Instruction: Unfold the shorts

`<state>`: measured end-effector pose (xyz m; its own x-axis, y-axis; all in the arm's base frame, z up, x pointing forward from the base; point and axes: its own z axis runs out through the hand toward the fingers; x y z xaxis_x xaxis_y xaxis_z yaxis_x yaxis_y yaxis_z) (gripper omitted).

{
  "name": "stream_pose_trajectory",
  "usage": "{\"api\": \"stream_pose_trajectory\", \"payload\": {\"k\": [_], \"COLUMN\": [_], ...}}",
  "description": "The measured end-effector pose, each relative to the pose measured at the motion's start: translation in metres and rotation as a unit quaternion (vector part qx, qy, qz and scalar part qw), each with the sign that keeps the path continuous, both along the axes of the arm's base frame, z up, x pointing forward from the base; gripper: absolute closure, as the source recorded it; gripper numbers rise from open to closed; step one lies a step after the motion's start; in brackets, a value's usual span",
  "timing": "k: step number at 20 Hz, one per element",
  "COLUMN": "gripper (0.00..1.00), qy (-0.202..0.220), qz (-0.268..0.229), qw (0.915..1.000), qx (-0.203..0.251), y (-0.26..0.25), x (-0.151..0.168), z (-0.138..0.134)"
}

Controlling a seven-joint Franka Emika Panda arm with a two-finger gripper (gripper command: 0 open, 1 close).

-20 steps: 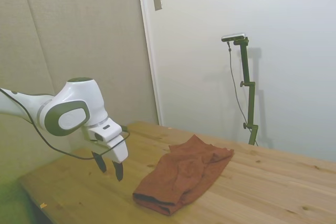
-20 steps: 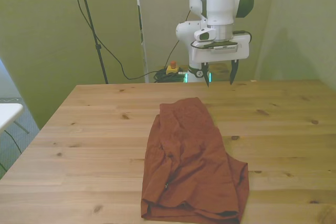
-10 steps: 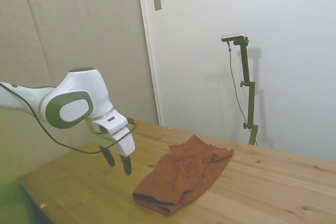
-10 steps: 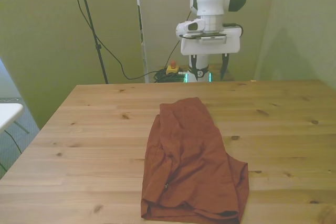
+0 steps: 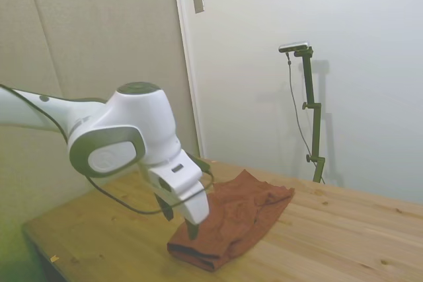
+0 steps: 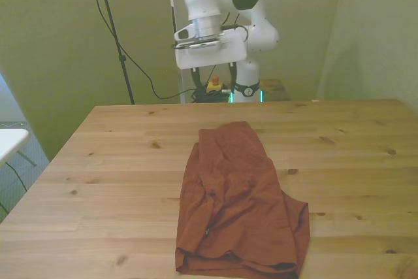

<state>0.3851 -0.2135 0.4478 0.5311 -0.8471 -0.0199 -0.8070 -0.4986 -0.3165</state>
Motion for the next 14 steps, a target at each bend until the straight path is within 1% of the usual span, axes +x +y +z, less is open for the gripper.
{"api": "stream_pose_trajectory", "payload": {"k": [3,5,9,12,14], "gripper": [0.0,0.0,0.0,0.0,0.0], "qy": [-0.011,-0.023,-0.037,-0.054,-0.057], "qz": [-0.006,-0.001,0.013,0.024,0.029], "qw": [0.9993,0.9981,0.9932,0.9866,0.9824], "qx": [0.036,0.057,0.11,0.153,0.175], "y": [-0.045,-0.061,-0.069,-0.073,-0.075], "x": [0.009,0.021,0.041,0.047,0.05], "z": [-0.025,-0.04,-0.06,-0.071,-0.079]}}
